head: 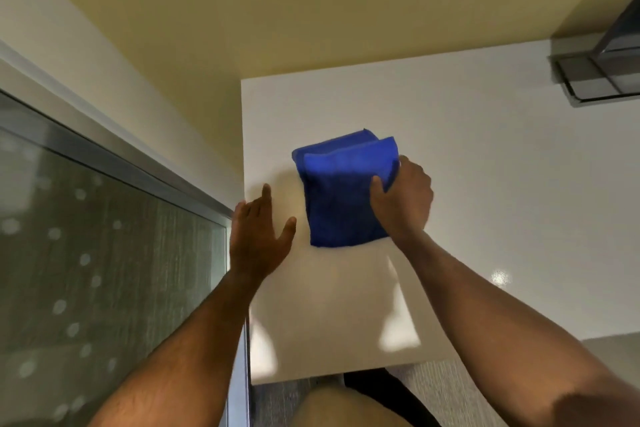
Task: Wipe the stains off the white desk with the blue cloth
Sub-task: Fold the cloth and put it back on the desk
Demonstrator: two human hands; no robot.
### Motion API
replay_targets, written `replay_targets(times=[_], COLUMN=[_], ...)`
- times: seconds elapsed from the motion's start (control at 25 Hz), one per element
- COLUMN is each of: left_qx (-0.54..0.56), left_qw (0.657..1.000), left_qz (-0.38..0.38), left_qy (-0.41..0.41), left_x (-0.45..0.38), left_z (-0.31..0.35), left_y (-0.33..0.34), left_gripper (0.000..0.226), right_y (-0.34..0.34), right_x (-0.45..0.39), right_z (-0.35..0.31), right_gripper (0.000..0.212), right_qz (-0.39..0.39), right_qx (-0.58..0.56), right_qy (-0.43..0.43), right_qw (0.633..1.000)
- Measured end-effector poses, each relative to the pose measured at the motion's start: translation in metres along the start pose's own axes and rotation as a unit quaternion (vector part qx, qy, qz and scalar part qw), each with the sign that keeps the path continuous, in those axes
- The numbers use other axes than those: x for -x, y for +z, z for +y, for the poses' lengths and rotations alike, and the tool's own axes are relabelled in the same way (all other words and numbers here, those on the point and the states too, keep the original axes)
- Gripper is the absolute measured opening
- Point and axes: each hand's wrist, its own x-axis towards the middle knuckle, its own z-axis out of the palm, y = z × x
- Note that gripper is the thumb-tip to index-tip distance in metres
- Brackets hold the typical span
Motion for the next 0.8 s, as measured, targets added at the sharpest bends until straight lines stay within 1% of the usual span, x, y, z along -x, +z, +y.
replay_targets(times=[0.04,0.08,0.16,0.2,0.24,0.32,0.4,0.52,0.6,0.64,0.72,0.76,0.8], left_qx=[0.020,0.052,0.123,0.141,0.146,0.155,0.174,0.197,0.216,0.225,0.230,0.228,0.227], left_qw=[0.999,0.994,0.966,0.952,0.945,0.937,0.930,0.928,0.930,0.931,0.943,0.950,0.955], left_qz=[0.022,0.023,-0.015,-0.036,-0.053,-0.082,-0.096,-0.083,-0.067,-0.057,-0.036,-0.033,-0.033], left_qy=[-0.037,-0.093,-0.226,-0.268,-0.287,-0.301,-0.309,-0.304,-0.291,-0.281,-0.238,-0.209,-0.185], left_x=[-0.007,-0.015,-0.030,-0.036,-0.041,-0.047,-0.052,-0.052,-0.050,-0.048,-0.044,-0.043,-0.043], left_z=[0.015,0.033,0.064,0.075,0.083,0.093,0.099,0.107,0.112,0.114,0.114,0.113,0.112], left_y=[-0.002,-0.004,-0.007,-0.007,-0.006,-0.004,-0.004,-0.003,-0.004,-0.005,-0.005,-0.005,-0.004], left_gripper=[0.070,0.061,0.052,0.051,0.050,0.048,0.041,0.027,0.025,0.028,0.036,0.037,0.035], right_y=[-0.003,-0.004,-0.005,-0.004,-0.004,-0.003,-0.002,-0.004,-0.008,-0.011,-0.017,-0.019,-0.021], right_x=[-0.004,-0.007,-0.012,-0.014,-0.015,-0.017,-0.017,-0.017,-0.018,-0.018,-0.017,-0.016,-0.015], right_z=[0.009,0.015,0.017,0.014,0.010,0.005,0.000,-0.002,0.000,0.001,0.003,0.004,0.006], right_gripper=[0.025,0.031,0.038,0.039,0.039,0.041,0.044,0.041,0.040,0.044,0.058,0.062,0.061], right_qz=[-0.033,-0.076,-0.136,-0.148,-0.157,-0.173,-0.188,-0.197,-0.191,-0.192,-0.211,-0.223,-0.229], right_qx=[0.005,0.019,0.033,0.029,0.022,0.006,-0.003,-0.027,-0.064,-0.085,-0.123,-0.124,-0.116], right_qy=[0.059,0.099,0.125,0.126,0.129,0.141,0.149,0.139,0.127,0.114,0.054,0.016,-0.016], right_qw=[0.998,0.992,0.982,0.980,0.979,0.975,0.971,0.970,0.971,0.971,0.968,0.967,0.966])
